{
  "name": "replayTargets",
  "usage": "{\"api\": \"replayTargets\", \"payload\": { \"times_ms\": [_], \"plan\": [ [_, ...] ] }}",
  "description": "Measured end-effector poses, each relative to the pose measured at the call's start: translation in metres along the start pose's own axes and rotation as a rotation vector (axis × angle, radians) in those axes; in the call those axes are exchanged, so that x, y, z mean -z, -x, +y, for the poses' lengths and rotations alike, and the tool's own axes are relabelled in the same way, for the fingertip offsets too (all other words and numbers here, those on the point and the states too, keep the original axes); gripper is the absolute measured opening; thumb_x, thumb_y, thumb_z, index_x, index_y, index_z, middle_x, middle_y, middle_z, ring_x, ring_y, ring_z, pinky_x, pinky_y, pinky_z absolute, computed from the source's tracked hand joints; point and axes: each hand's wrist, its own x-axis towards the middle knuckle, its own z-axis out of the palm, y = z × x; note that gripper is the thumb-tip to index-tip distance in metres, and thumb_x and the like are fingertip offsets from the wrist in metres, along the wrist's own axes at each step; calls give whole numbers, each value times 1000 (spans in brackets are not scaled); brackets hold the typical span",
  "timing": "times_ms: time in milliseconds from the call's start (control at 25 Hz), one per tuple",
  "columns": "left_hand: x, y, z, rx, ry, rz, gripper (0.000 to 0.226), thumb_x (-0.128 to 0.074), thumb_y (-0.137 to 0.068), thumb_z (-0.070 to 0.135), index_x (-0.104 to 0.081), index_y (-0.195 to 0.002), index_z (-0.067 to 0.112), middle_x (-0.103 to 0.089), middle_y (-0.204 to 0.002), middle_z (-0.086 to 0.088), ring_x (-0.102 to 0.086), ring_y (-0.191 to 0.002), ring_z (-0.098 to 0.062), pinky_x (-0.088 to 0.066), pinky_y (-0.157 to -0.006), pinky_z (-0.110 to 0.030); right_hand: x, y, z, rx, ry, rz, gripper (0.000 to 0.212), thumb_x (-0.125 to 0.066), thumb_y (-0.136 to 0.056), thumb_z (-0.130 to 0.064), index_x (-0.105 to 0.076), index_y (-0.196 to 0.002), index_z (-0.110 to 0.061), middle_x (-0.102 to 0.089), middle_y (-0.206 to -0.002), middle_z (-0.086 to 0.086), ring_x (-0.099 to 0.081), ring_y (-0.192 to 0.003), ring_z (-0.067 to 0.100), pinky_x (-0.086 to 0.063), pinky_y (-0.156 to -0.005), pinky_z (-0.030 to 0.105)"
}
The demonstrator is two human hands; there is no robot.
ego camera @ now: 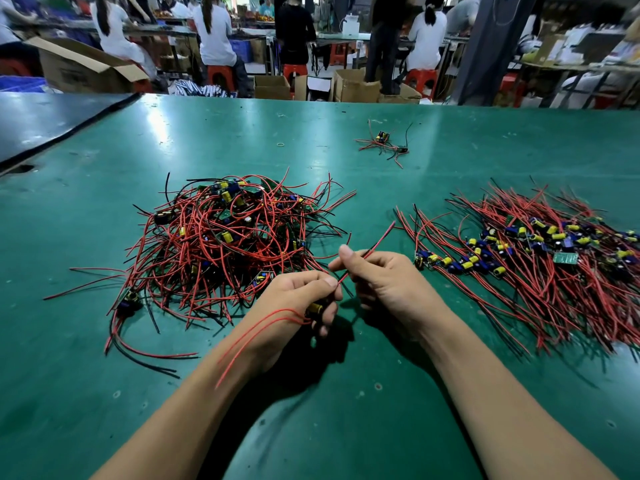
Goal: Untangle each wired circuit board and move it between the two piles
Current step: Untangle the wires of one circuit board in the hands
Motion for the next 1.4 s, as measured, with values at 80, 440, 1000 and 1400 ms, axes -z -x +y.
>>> {"api": "replayTargets", "payload": {
  "times_ms": [80,440,1000,1400],
  "plan": [
    [2,0,1,5,0,-29,27,-48,-98,10,-57,-73,4,-48,-49,-6,-42,-43,-15,-38,-45,-21,5,-3,-2,100,61,128,40,-74,-79,-52,-78,-81,-13,-31,-50,-3,-22,-39,10,-14,-41,21],
    [-2,5,4,-25,-167,-81,26,-50,-98,10,-60,-75,4,-54,-53,-7,-46,-48,-21,-39,-50,-27,23,-10,-7,146,-28,486,44,-61,-98,-44,-66,-69,-11,-38,-51,-8,-29,-36,5,-22,-37,18],
    [-2,6,-1,-76,-232,-48,22,-53,-98,11,-64,-83,-1,-67,-64,-10,-60,-52,-21,-50,-51,-23,26,-3,-31,-296,-708,174,49,-54,-96,-49,-61,-70,-8,-35,-56,-4,-26,-27,3,-19,-25,12],
    [-3,-1,7,-246,296,232,23,-63,-82,20,-65,-98,4,-74,-95,-17,-72,-94,-27,-59,-82,-32,-10,10,-6,3,179,35,10,-61,-99,-8,-69,-94,-12,-53,-61,2,-44,-41,8,-32,-41,17]
  ]
}}
